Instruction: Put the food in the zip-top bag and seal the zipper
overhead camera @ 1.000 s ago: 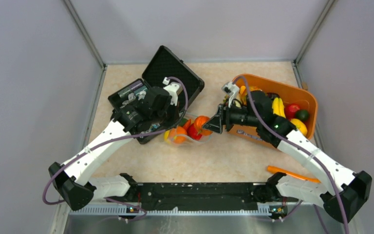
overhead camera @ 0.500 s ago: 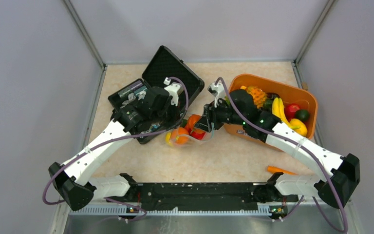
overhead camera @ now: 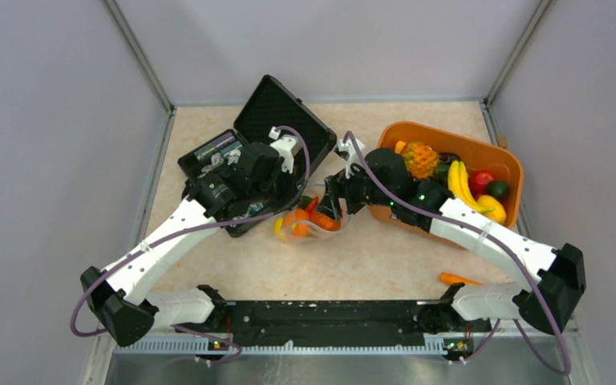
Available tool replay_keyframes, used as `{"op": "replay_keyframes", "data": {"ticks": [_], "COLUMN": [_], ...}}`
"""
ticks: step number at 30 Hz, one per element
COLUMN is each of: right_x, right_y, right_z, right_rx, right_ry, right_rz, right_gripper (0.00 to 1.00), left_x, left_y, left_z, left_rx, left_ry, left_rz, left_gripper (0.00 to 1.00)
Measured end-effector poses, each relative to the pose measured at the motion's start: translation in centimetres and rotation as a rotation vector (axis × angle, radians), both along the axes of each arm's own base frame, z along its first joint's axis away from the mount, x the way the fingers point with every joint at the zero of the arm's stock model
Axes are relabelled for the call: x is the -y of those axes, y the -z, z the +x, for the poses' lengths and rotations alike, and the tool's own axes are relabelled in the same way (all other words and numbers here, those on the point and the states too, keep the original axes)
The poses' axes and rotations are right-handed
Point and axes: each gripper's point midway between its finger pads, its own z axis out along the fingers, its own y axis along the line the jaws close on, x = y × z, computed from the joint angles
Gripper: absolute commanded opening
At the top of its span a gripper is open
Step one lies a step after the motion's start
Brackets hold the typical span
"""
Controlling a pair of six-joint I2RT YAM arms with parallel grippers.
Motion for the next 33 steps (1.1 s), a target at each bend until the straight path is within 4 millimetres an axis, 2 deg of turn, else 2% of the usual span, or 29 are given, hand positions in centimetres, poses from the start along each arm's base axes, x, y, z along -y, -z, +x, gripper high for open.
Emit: {"op": "replay_keyframes", "data": {"ticks": [7,11,12,14,16,18,21,23,27,33], "right_x": [0.7,2.7,4.0,4.8,5.5,5.7,5.1,4.6,4.1,3.6], "right_y": [-2.6,-5.5,-6.6,-7.0,-6.6,-5.3,-2.0,-0.5,0.1,1.6], "right_z": [-0.4,0.0,0.2,0.3,0.6,0.8,0.6,0.0,-0.7,0.2], "right_rx": [0.053,0.14,0.177,0.193,0.19,0.165,0.094,0.061,0.056,0.091], "right_ry": [0.012,0.105,0.166,0.194,0.221,0.227,0.171,0.119,0.042,-0.014], "right_rz": [0.056,0.105,0.12,0.123,0.102,0.058,-0.033,-0.067,-0.085,-0.166], "right_gripper": [0.74,0.74,0.74,0.73,0.72,0.72,0.71,0.7,0.63,0.54], "left_x": [-0.1,-0.2,-0.3,-0.3,-0.3,-0.3,-0.3,-0.3,-0.3,-0.2], "left_y": [0.0,0.0,0.1,0.1,0.0,0.0,0.0,0.0,0.0,0.0], "left_z": [0.2,0.3,0.3,0.4,0.5,0.5,0.5,0.5,0.5,0.4], "left_rx": [0.003,0.007,0.008,0.011,0.014,0.014,0.015,0.015,0.015,0.013], "left_ry": [-0.012,-0.02,-0.021,-0.025,-0.027,-0.027,-0.027,-0.027,-0.027,-0.02], "left_rz": [0.004,0.008,0.009,0.01,0.009,0.009,0.01,0.01,0.01,0.005], "left_gripper": [0.0,0.0,0.0,0.0,0.0,0.0,0.0,0.0,0.0,0.0]}}
